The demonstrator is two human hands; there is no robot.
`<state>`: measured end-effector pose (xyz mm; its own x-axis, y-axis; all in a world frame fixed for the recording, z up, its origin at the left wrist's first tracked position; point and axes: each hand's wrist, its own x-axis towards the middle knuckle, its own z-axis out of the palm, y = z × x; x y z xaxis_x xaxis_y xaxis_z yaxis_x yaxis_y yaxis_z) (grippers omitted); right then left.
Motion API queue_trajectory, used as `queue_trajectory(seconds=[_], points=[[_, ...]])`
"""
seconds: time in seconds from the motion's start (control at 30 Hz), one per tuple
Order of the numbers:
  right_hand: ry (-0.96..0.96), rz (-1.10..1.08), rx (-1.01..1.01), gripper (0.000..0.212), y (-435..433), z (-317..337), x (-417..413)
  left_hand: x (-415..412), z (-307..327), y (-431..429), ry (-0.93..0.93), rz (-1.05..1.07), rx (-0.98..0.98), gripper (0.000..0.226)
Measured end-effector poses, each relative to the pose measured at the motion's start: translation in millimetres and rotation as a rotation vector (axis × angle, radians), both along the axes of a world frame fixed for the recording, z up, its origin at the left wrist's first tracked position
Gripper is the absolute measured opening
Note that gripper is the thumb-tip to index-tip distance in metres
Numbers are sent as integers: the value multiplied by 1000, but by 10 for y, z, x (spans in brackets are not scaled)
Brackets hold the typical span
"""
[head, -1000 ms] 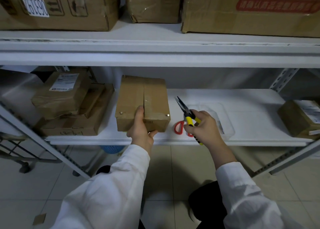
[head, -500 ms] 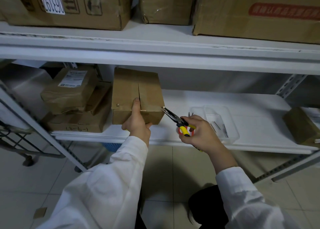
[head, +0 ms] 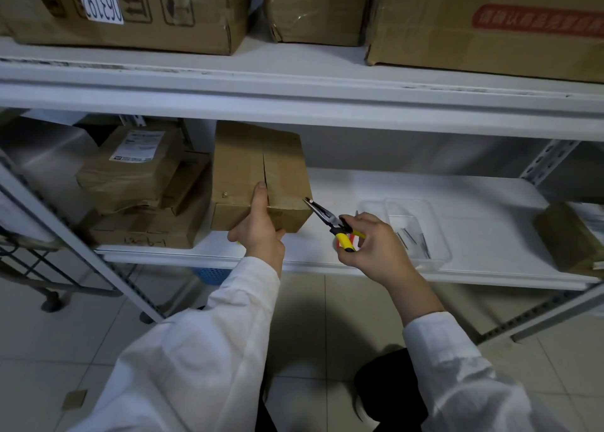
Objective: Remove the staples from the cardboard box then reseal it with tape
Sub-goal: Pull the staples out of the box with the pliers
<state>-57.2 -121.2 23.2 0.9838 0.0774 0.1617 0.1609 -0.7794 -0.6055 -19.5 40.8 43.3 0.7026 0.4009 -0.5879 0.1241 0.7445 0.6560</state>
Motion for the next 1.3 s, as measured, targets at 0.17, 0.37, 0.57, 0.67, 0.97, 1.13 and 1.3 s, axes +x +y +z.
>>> queue_trajectory(seconds=[0.17,0.37,0.57,0.67,0.97,1.13,1.3], points=[[-94,-59,26,42,74,35,-21,3,10,0,-3,-56,-163,76],[-123,-55,109,49,109,79,-23,7,56,-3,-58,-187,-226,64],[-69,-32,-48,41,74,89,-36,-24,28,20,17,23,-116,80],[-48,-30,-106,42,75,78,-48,-21,33,22,-4,39,-69,75],[-161,-156,156,40,15,254,-46,-102,-100,89,115,59,-52,90],[-51,-329,135,33,-129,134,-2,-205,-166,-35,38,-57,-75,77],[147,-614,226,24,-339,-205,-47,-345,-233,-206,36,-174,-92,81]])
